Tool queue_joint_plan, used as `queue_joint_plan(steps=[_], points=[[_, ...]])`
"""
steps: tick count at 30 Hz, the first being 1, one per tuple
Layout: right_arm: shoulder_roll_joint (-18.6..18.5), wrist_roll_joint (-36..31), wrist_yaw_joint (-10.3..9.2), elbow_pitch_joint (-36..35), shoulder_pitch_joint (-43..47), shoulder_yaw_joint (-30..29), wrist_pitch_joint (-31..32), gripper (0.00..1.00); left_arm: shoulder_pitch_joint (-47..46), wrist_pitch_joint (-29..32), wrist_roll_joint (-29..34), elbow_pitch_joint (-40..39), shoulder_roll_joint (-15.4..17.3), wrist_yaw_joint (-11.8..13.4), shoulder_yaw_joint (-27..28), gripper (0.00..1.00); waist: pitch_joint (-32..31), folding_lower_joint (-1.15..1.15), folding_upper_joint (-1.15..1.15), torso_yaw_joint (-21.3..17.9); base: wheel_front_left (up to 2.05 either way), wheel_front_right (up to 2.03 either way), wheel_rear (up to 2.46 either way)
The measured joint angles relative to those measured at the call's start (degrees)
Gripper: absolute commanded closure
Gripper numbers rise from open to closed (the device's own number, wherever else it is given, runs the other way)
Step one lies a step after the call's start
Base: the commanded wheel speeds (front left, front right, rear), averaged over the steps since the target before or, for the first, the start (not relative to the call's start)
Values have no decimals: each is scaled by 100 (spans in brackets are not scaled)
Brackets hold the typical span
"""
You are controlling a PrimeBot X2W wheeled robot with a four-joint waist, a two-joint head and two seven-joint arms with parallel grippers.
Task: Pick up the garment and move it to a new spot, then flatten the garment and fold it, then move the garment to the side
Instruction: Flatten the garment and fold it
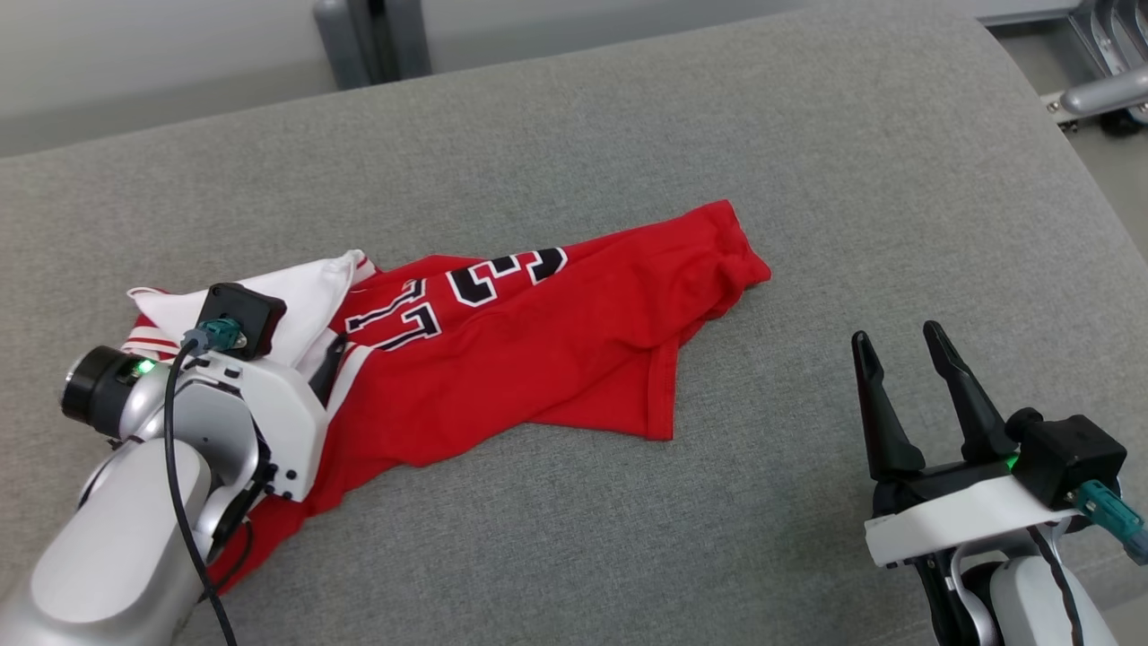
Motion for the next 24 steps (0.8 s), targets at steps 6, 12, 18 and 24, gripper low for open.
queue_joint_plan(steps=[6, 12, 18, 24], points=[[2, 46, 0, 167, -168, 26, -144, 0, -435, -100, 394, 355, 110, 62, -147, 100, 218, 0, 0, -122, 0, 0, 0], [0, 66, 0, 237, -258, -7, -211, 0, -934, -154, 644, 343, 202, 69, -216, 100, 315, 0, 0, -80, 0, 0, 0], [7, 96, 1, 296, -515, 197, -247, 0, -1957, -192, 772, 943, 138, -349, -296, 100, 563, 0, 0, -77, 0, 0, 0], [4, 200, 1, 464, -582, 263, -304, 0, -2396, -522, 353, 1984, -176, -499, -52, 0, 630, 0, 0, -244, 0, 0, 0]])
